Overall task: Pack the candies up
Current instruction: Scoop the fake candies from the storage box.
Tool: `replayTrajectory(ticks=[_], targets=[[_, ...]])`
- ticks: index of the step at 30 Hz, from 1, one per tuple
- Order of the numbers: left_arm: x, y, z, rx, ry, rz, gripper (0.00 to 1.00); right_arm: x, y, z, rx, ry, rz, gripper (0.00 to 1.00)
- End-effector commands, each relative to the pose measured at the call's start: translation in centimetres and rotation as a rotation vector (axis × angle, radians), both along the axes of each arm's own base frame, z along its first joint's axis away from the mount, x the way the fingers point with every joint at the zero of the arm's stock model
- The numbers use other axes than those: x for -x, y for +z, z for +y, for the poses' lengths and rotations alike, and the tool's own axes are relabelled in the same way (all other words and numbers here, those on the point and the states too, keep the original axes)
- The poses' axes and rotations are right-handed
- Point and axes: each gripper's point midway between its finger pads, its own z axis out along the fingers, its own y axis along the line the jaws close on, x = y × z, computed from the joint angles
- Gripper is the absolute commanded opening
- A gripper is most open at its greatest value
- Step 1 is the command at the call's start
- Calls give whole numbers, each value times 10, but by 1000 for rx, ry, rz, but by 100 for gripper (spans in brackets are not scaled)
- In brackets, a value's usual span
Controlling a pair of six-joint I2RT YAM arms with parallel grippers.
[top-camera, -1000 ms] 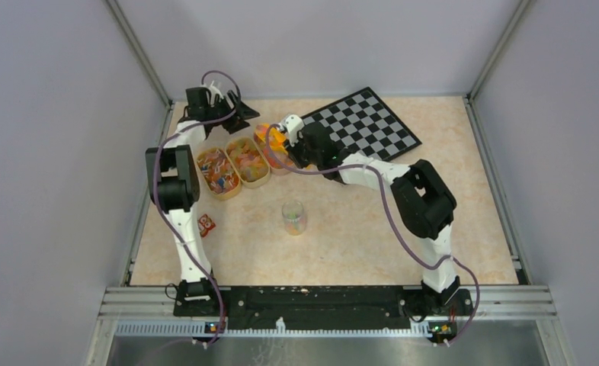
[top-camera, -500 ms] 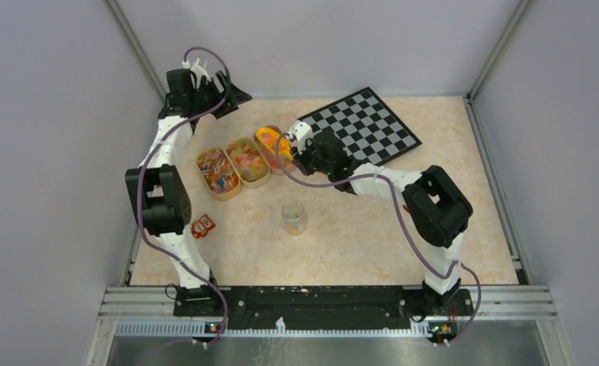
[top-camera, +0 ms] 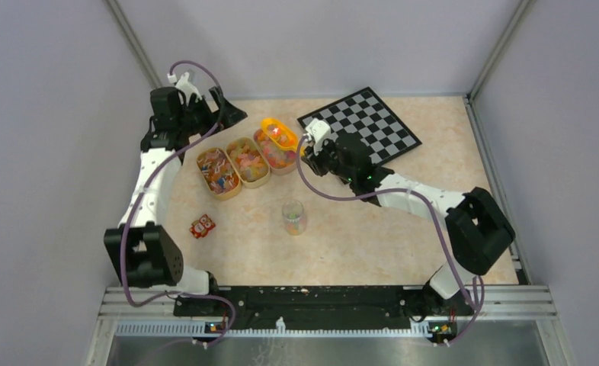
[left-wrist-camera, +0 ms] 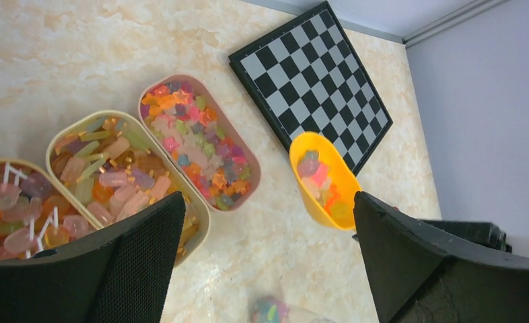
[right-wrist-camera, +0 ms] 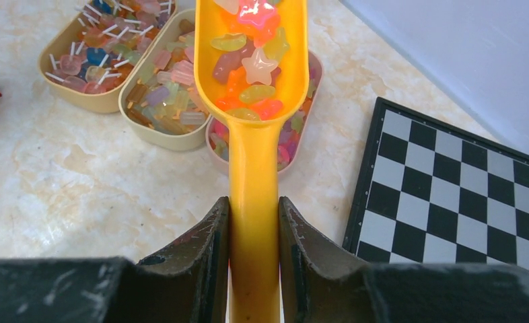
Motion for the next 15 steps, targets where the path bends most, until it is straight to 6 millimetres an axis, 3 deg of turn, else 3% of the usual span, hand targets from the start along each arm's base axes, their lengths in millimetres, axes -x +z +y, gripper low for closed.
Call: replayTrajectory(ticks=[1, 8, 15], targets=[[34, 32, 5, -73, 40, -120, 99, 12, 55, -9, -78, 24, -98, 0], [72, 47, -10, -16, -3, -173, 99, 42, 83, -38, -90, 27, -152, 0], [93, 53, -19, 23, -45, -185, 99, 73, 78, -61, -54, 54, -112, 0]])
